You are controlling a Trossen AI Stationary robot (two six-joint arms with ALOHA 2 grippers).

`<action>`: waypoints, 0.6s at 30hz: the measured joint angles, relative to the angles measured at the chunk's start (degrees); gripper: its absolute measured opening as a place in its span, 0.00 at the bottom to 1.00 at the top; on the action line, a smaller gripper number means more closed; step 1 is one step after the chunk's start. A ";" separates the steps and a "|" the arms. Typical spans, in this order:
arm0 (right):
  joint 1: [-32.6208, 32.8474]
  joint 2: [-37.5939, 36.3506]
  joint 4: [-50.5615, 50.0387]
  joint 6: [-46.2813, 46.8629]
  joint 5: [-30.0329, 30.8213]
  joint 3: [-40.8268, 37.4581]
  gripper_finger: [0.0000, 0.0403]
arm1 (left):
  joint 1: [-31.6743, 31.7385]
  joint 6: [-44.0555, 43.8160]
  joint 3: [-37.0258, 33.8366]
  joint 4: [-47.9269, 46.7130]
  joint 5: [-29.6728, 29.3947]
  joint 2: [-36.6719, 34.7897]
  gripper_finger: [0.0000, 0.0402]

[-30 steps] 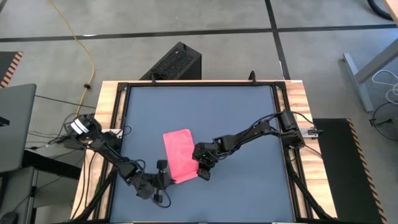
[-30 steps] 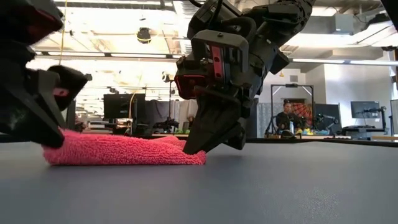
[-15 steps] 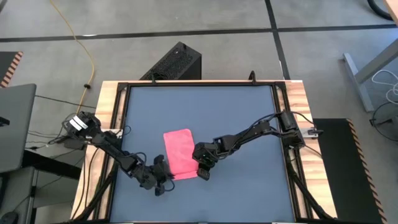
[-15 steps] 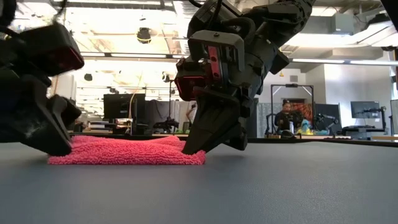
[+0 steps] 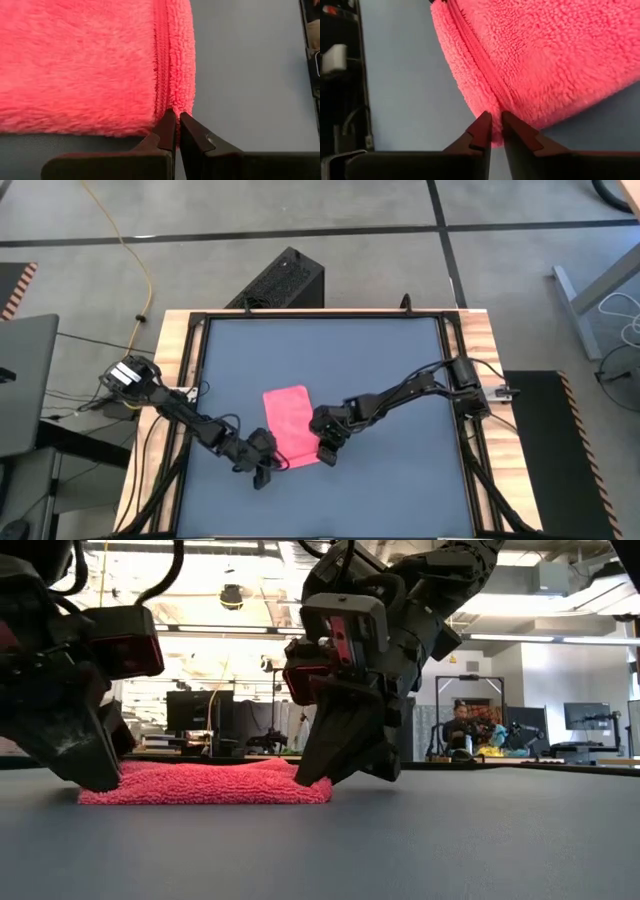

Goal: Roll towel into tight, uniform cylinder
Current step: Roll the red towel

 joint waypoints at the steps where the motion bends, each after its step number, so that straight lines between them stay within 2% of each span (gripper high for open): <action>1: -0.02 -0.60 -0.20 -0.46 0.02 -0.02 0.19 | 0.22 0.01 0.00 -0.01 0.27 0.00 0.00; 6: -0.02 -4.67 -4.47 -2.54 1.37 -0.11 0.20 | 0.99 0.55 -0.02 -0.03 1.55 0.00 0.00; 10: 1.13 -7.79 -8.15 -6.91 7.80 -0.09 0.20 | 1.36 0.61 -0.04 -0.05 1.73 0.00 0.00; 13: 4.20 -8.70 -5.39 -16.01 13.54 -0.02 0.20 | 1.60 1.05 -0.07 0.02 1.64 0.02 0.00; 18: 12.11 -7.04 -0.19 -37.16 25.08 0.09 0.20 | 1.63 1.25 -0.09 0.04 1.45 0.07 0.00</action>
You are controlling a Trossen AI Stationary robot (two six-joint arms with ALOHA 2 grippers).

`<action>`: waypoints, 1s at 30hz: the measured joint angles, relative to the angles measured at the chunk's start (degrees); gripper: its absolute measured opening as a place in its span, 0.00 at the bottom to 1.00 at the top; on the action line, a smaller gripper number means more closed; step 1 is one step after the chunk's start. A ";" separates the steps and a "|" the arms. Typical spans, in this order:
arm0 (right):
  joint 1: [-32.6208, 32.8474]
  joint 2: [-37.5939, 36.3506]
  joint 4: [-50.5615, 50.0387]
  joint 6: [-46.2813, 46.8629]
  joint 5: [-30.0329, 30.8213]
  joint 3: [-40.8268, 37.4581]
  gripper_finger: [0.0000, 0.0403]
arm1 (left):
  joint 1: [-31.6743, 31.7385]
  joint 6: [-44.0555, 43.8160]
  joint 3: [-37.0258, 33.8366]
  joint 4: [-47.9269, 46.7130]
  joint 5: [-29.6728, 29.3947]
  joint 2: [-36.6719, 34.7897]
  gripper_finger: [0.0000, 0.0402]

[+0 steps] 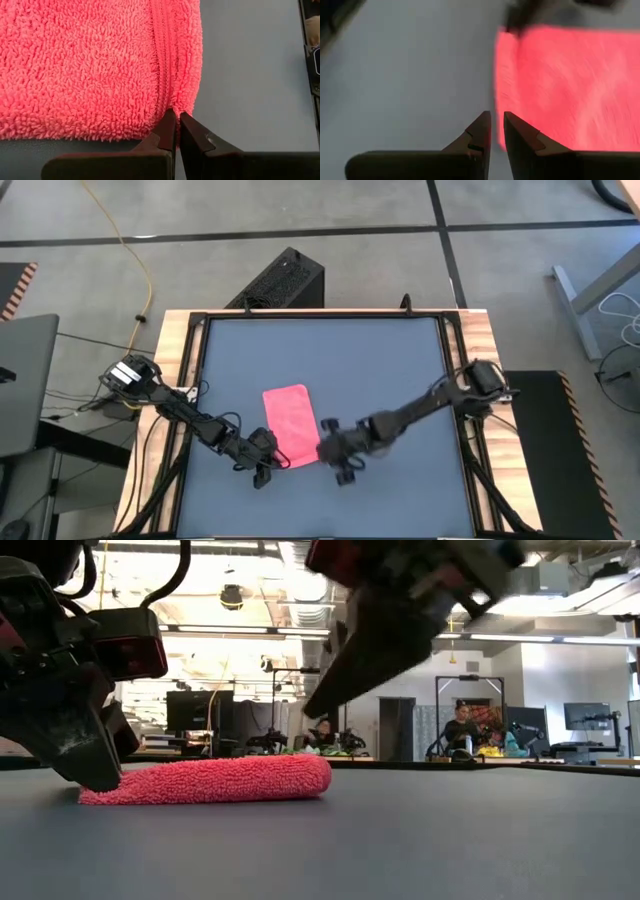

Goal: Roll towel into tight, uniform cylinder
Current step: Roll the red towel

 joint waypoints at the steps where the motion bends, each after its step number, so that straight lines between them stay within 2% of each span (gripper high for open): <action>1: 1.63 0.39 0.62 -3.74 3.39 -0.01 0.20 | 0.00 0.00 -0.01 0.10 0.01 0.02 0.00; 6: 7.60 2.71 3.78 -16.26 18.71 0.19 0.21 | 0.02 0.22 -0.07 0.28 0.01 0.04 0.00; 8: 8.09 3.89 4.39 -16.79 20.43 0.41 0.22 | 0.02 0.27 -0.04 0.09 0.06 0.04 0.00; 15: 7.92 5.62 3.60 -13.45 20.44 0.54 0.35 | 0.17 1.32 -0.07 0.16 0.34 0.04 0.00; 21: 6.95 6.70 3.09 -12.28 17.45 0.92 0.48 | 0.20 1.40 -0.07 0.15 0.53 0.04 0.00; 30: 6.04 6.81 2.17 -12.05 17.19 0.83 0.49 | 0.20 1.79 -0.07 0.19 0.55 0.04 0.00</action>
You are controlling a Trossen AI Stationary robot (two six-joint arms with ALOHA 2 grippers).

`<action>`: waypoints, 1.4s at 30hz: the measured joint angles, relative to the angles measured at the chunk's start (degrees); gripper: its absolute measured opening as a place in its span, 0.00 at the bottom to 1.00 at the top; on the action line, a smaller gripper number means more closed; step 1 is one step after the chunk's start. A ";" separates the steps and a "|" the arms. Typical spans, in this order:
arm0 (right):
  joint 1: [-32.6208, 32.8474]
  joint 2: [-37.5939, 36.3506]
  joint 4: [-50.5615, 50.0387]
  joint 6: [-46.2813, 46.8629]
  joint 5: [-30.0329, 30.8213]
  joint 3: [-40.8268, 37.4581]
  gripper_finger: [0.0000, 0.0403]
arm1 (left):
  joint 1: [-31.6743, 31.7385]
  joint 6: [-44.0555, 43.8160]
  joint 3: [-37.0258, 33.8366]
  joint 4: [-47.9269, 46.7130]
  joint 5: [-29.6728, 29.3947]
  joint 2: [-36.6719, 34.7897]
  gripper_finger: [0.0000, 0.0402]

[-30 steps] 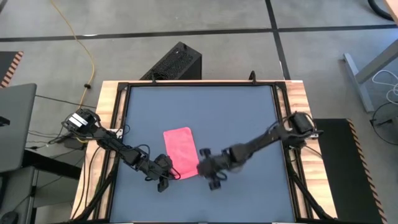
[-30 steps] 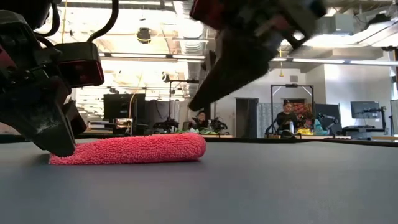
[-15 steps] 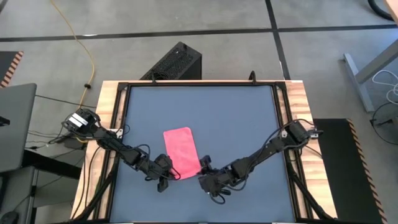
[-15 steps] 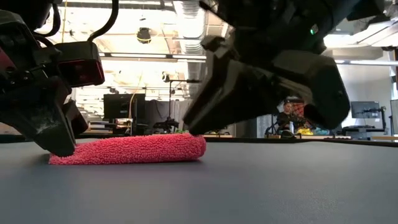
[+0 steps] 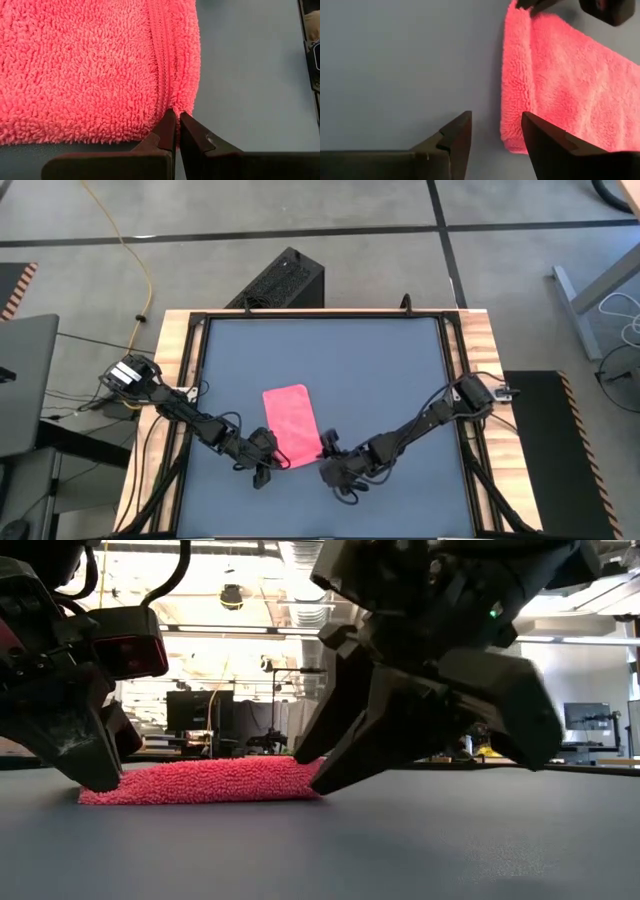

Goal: Roll towel into tight, uniform cylinder
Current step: Roll the red towel

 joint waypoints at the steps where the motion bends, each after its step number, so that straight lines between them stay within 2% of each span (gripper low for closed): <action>1: -0.30 0.00 -0.15 0.02 -0.11 0.00 0.49 | 0.00 0.02 0.00 0.02 0.00 0.00 0.00; 6: -1.65 0.00 -0.48 0.03 -0.24 0.00 0.47 | 0.00 0.10 0.00 0.02 0.10 0.00 0.00; 16: -3.84 0.00 -3.00 1.18 -4.45 0.02 0.42 | 0.00 0.67 -0.02 0.10 0.52 0.00 0.00; 20: -5.21 -0.09 -4.54 5.22 -6.13 0.08 0.32 | 0.00 1.94 -0.09 0.92 0.52 0.00 0.00; 27: -6.23 -0.10 -4.59 6.90 -7.42 0.09 0.06 | 0.00 3.79 -0.11 1.73 0.64 0.06 0.04; 32: -7.25 -0.17 -4.61 10.46 -10.43 0.09 0.06 | 0.02 7.58 -0.18 0.09 1.71 -3.24 0.10; 37: -9.78 -0.25 -4.56 16.80 -18.83 0.12 0.05 | -0.09 10.36 -0.26 -4.82 2.48 -9.61 0.11; 42: -12.13 -0.26 -4.59 21.17 -24.55 0.13 0.05 | -2.01 14.48 -0.26 -7.82 -0.97 -14.01 0.11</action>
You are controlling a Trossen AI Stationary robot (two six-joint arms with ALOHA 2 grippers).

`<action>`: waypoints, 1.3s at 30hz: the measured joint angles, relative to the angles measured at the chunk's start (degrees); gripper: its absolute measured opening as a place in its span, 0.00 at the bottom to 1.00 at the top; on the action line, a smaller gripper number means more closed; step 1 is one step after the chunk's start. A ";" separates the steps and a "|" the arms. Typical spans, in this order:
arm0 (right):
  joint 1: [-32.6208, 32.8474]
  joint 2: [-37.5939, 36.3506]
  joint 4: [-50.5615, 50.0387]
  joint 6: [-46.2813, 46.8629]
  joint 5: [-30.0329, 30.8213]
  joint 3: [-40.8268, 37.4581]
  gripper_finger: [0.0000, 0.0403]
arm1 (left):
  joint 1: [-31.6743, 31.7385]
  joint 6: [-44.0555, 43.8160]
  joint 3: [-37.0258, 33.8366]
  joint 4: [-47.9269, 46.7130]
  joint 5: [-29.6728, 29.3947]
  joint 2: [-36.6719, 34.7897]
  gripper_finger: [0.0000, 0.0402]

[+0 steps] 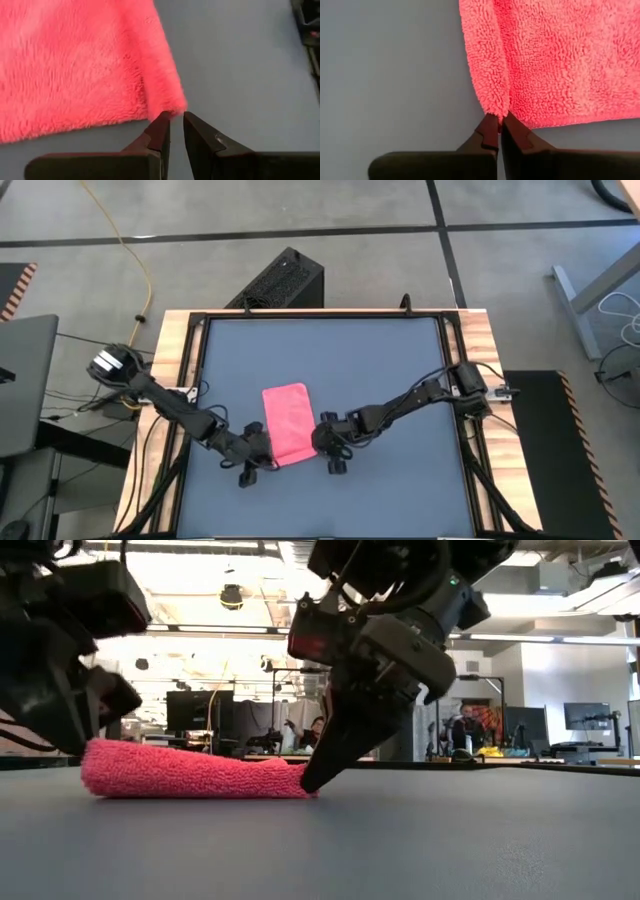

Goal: Roll towel into tight, uniform cylinder
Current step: Roll the red towel

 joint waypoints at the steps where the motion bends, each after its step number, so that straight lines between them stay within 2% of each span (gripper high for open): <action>1: -0.41 0.00 -0.04 0.39 -1.06 0.00 0.05 | -0.64 1.44 0.00 0.46 -0.81 -0.48 0.11; 6: -2.17 0.04 -0.14 1.57 -5.58 -0.02 0.05 | -4.10 9.72 0.09 2.77 -6.83 -1.44 0.11; 12: -3.46 0.13 -0.15 2.72 -8.02 -0.06 0.06 | -7.29 20.38 2.51 4.98 -16.07 -0.17 0.11; 16: -4.02 0.16 -0.13 3.05 -8.98 -0.09 0.06 | -8.14 27.38 4.99 4.91 -15.76 3.48 0.15; 21: -4.25 0.17 -0.13 3.05 -8.97 -0.11 0.06 | -8.22 31.84 9.20 2.14 -16.00 7.89 0.28; 26: -4.25 0.17 -0.11 3.05 -8.96 -0.13 0.06 | -7.66 30.05 16.00 -10.25 -20.49 11.34 0.42; 30: -4.25 0.17 -0.13 3.03 -8.94 -0.13 0.06 | -6.77 23.72 21.64 -21.28 -18.64 14.79 0.46; 34: -4.25 0.17 -0.10 2.98 -8.91 -0.13 0.06 | -6.74 22.51 25.18 -24.89 -17.75 18.18 0.47; 39: -4.25 0.20 -0.09 2.94 -8.89 -0.13 0.06 | -6.60 23.26 25.55 -26.02 -17.77 20.84 0.46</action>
